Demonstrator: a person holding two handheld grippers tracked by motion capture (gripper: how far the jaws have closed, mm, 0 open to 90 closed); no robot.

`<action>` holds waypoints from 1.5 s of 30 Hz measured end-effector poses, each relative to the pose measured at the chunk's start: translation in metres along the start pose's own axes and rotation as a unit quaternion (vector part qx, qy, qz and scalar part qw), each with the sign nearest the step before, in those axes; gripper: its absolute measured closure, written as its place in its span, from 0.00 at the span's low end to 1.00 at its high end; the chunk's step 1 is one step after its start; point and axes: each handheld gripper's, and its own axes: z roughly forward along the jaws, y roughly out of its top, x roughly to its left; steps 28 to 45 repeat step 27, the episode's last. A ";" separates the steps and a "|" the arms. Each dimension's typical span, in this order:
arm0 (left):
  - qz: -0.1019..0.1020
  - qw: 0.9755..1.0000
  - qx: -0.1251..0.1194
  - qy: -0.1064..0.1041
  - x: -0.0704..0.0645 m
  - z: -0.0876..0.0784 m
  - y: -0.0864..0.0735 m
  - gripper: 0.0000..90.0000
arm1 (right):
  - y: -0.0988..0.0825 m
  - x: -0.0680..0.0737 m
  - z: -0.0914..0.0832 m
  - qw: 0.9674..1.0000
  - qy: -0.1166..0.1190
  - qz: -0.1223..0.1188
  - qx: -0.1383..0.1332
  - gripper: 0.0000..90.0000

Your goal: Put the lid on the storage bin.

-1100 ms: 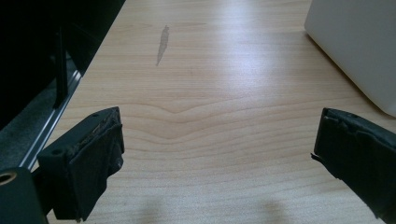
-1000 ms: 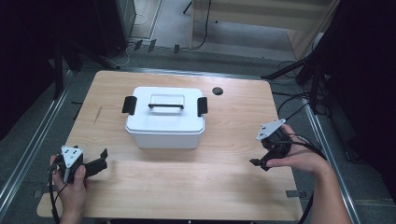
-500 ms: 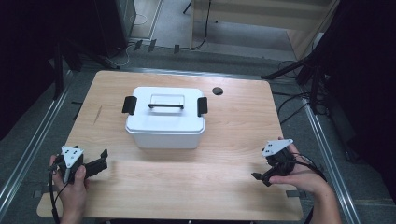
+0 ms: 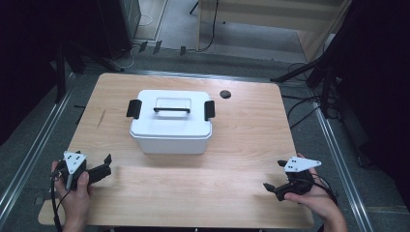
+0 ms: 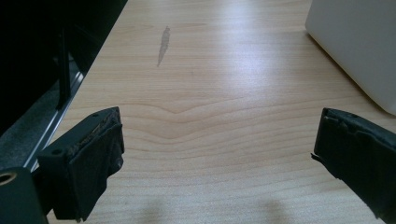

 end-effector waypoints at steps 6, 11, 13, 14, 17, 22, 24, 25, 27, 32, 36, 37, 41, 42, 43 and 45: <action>-0.001 1.000 0.000 0.000 0.000 0.000 0.000 0.03 | -0.016 0.005 0.004 0.999 -0.013 0.025 -0.031 0.01; -0.004 1.000 -0.004 -0.003 0.000 0.000 0.000 0.03 | -0.027 0.007 0.005 0.995 -0.037 0.060 -0.077 0.03; -0.003 1.000 -0.003 -0.003 0.000 0.000 0.000 0.03 | -0.030 0.009 0.005 0.991 -0.052 0.074 -0.100 0.04; -0.002 1.000 -0.002 -0.003 0.000 0.000 0.000 0.03 | -0.033 0.011 0.006 0.989 -0.053 0.082 -0.108 0.04; -0.002 1.000 -0.002 -0.003 0.000 0.000 0.000 0.03 | -0.037 0.015 0.012 0.989 -0.061 0.086 -0.104 0.03; -0.002 1.000 0.000 -0.003 0.000 0.000 0.000 0.03 | -0.041 0.019 0.011 0.983 -0.084 0.100 -0.127 0.03; -0.003 1.000 0.001 -0.004 0.000 0.000 0.000 0.03 | -0.041 0.019 0.010 0.983 -0.084 0.101 -0.132 0.03; -0.003 1.000 0.001 -0.005 0.000 0.000 0.000 0.03 | -0.041 0.020 0.011 0.983 -0.086 0.100 -0.130 0.03; -0.001 1.000 0.002 -0.004 0.000 0.000 0.000 0.03 | -0.042 0.020 0.011 0.983 -0.087 0.100 -0.130 0.03; -0.001 1.000 0.002 -0.004 0.000 0.000 0.000 0.03 | -0.042 0.020 0.011 0.983 -0.087 0.100 -0.130 0.03; -0.001 1.000 0.002 -0.004 0.000 0.000 0.000 0.03 | -0.042 0.020 0.011 0.983 -0.087 0.100 -0.130 0.03; -0.001 1.000 0.002 -0.004 0.000 0.000 0.000 0.03 | -0.042 0.020 0.011 0.983 -0.087 0.100 -0.130 0.03; -0.001 1.000 0.002 -0.004 0.000 0.000 0.000 0.03 | -0.042 0.020 0.011 0.983 -0.087 0.100 -0.130 0.03; -0.001 1.000 0.002 -0.004 0.000 0.000 0.000 0.03 | -0.042 0.020 0.011 0.983 -0.087 0.100 -0.130 0.03; -0.001 1.000 0.002 -0.004 0.000 0.000 0.000 0.03 | -0.042 0.020 0.011 0.983 -0.087 0.100 -0.130 0.03; -0.001 1.000 0.002 -0.004 0.000 0.000 0.000 0.03 | -0.042 0.020 0.011 0.983 -0.087 0.100 -0.130 0.03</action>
